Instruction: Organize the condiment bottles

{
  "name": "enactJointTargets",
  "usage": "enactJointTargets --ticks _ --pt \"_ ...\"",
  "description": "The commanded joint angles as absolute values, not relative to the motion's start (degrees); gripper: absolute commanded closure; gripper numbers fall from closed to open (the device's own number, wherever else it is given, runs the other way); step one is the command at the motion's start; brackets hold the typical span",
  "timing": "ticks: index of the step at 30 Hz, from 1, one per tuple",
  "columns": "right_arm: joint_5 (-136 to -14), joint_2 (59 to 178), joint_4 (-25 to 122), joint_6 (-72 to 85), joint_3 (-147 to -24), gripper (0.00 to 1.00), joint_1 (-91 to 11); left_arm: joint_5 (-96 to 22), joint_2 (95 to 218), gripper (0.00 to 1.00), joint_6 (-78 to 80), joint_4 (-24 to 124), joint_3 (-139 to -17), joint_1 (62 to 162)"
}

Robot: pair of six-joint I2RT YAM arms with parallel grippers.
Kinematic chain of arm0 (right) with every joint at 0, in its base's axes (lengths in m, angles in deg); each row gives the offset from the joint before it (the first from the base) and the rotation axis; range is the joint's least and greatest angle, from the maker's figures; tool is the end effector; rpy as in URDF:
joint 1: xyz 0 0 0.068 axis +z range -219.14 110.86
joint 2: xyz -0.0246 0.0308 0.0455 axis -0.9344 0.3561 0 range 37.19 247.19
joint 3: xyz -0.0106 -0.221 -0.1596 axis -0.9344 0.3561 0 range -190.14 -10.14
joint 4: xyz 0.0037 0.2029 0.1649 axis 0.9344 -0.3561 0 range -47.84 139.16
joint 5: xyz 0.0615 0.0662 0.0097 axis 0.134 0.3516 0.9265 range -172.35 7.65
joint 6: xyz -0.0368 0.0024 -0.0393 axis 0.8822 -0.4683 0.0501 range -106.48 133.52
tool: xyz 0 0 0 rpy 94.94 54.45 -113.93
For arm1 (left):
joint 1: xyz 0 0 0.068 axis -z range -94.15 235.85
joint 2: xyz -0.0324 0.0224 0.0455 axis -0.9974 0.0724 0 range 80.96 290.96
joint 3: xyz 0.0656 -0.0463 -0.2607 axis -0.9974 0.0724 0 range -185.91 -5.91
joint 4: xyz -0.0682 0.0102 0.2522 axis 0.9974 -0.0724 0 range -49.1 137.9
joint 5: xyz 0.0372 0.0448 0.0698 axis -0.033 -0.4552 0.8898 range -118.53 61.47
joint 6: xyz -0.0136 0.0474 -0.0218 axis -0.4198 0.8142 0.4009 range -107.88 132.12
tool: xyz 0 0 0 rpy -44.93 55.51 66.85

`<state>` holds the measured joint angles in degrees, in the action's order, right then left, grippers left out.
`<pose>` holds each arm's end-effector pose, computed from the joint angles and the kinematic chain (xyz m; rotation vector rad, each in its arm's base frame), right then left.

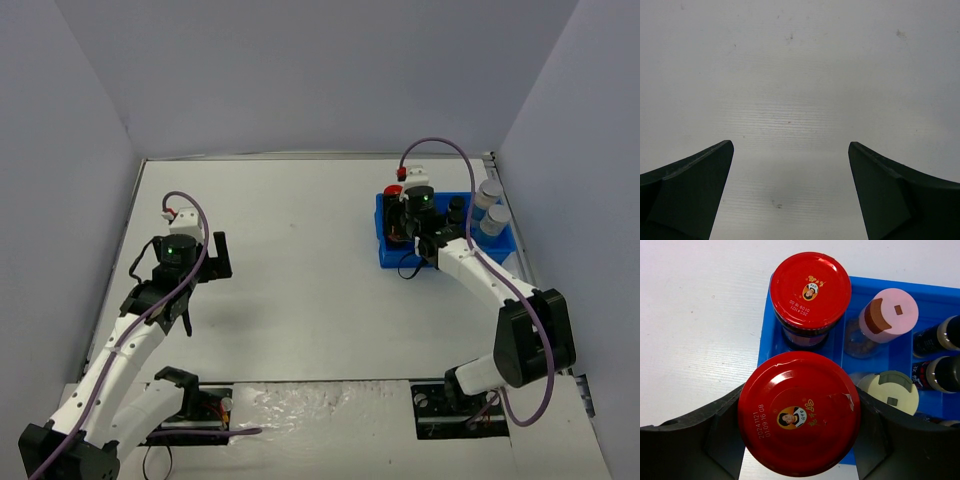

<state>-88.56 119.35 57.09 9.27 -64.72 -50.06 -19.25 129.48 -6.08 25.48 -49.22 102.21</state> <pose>0.3149 0.1049 0.2781 -0.1744 1.9073 0.1712 0.1851 -0.0483 0.2981 -0.1336 2.0483 -0.2094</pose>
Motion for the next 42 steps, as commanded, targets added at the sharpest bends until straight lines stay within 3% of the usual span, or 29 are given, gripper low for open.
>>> enactJointTargets --ticks 1,8,10,15,17,21,31,42 --pt "-87.7 119.7 70.3 8.5 -65.1 1.00 -50.3 -19.2 128.9 0.03 -5.3 29.1 -50.8 101.8" --pt "-91.0 121.3 71.2 8.1 -62.5 0.99 -50.3 -19.4 128.9 0.03 -5.2 29.0 -50.7 101.8" --pt "-91.9 121.2 71.4 8.1 -61.9 0.93 -50.2 -19.4 129.0 0.03 -5.2 29.0 -50.7 101.8" --pt "-90.9 120.5 70.8 8.3 -62.0 0.37 -50.2 -19.5 128.6 0.03 -5.2 28.8 -50.7 101.8" --pt "-90.5 119.8 70.6 8.2 -62.1 0.22 -50.2 -19.6 128.4 0.03 -5.2 28.6 -50.8 101.8" --pt "-89.4 118.4 69.3 8.3 -63.5 0.02 -50.2 -19.6 127.8 0.03 -5.3 28.6 -50.9 101.8" --pt "-88.7 105.2 59.9 9.6 -69.8 0.00 -50.2 -19.1 124.5 0.03 -6.1 21.7 -57.6 101.8" --pt "-99.7 83.4 42.9 10.8 -74.8 0.00 -50.2 -16.4 120.8 0.03 -5.7 10.5 -70.5 101.8"
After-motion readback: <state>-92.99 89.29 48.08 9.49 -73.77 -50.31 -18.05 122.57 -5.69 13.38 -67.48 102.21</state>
